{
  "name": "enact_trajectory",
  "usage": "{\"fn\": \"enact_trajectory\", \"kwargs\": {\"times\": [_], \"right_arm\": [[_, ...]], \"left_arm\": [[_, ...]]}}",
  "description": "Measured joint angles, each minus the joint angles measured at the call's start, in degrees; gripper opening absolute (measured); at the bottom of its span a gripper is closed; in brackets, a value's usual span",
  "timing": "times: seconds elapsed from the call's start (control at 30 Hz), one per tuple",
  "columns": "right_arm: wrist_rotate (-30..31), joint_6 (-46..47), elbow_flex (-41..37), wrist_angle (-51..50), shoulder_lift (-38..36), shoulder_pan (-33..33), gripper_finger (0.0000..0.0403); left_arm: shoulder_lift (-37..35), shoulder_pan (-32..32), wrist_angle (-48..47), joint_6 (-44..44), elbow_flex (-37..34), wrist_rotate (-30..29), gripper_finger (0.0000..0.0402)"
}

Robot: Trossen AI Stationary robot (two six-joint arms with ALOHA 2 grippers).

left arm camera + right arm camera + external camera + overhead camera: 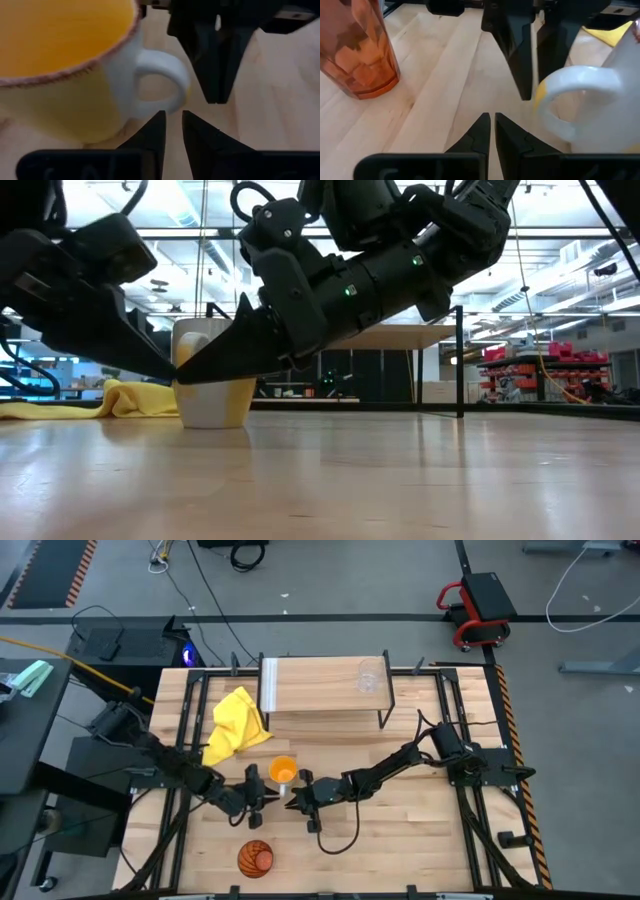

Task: Stack small to large cups/mugs on shelf
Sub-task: Put the yellow mug on the shelf

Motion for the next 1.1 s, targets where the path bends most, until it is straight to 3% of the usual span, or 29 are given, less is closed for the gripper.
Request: {"fn": "enact_trajectory", "kwargs": {"times": [0.87,1.1], "right_arm": [[3.4,-0.3,0.0,-3.8,0.0,0.4,0.0032],[3.4,-0.9,0.0,-3.8,-0.1,1.0,0.0032]], "left_arm": [[1.5,1.8,5.9,2.1,0.0,1.2,0.0094],[7.2,1.3,16.1,6.5,0.0,-1.8,0.0099]]}}
